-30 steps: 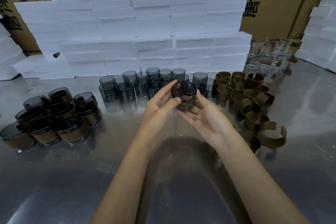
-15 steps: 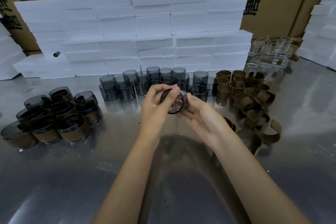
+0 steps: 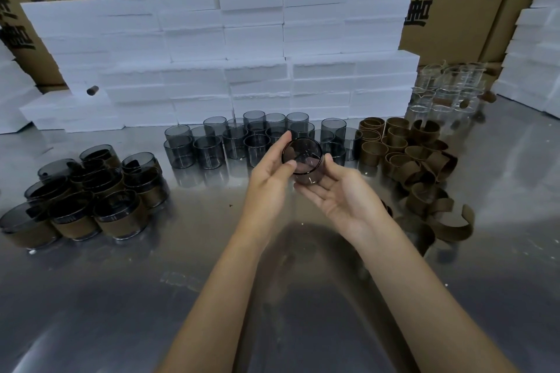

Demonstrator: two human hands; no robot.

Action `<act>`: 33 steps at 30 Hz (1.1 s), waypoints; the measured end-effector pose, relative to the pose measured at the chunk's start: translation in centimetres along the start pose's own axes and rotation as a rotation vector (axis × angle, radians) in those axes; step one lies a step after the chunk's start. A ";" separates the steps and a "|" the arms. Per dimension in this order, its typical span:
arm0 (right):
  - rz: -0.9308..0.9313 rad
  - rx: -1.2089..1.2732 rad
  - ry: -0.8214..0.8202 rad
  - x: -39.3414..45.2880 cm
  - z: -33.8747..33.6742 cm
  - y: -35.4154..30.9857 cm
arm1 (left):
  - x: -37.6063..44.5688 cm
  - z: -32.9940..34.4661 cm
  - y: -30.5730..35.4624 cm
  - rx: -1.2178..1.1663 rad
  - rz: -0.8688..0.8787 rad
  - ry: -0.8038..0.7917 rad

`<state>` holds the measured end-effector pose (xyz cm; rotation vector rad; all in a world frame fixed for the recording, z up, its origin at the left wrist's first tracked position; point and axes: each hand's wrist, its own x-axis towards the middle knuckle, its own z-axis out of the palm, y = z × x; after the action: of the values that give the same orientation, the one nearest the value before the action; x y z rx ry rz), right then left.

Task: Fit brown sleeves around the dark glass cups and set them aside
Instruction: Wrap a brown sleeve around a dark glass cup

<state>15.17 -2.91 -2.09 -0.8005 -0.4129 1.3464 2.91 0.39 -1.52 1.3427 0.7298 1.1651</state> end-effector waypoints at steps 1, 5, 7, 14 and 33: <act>-0.004 -0.003 0.008 0.0 0.0 0.0 | -0.1 0.1 0.0 0.031 0.014 -0.010; -0.071 -0.087 0.017 -0.1 -0.1 0.1 | -0.5 0.5 -0.5 0.247 0.109 0.000; -0.141 -0.199 0.026 -0.3 -0.1 0.1 | -0.4 0.6 -0.5 0.299 0.167 0.048; -0.442 -0.856 0.055 -0.8 0.6 0.5 | -0.1 0.4 -0.6 -0.237 0.013 0.117; -0.669 -1.214 0.375 -0.8 -2.0 -2.8 | 0.9 -0.7 -3.1 -0.619 -0.335 0.081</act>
<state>18.29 -4.26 -1.27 -1.6659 -1.1072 0.1859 3.21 1.96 -4.40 0.6324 0.5571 1.0568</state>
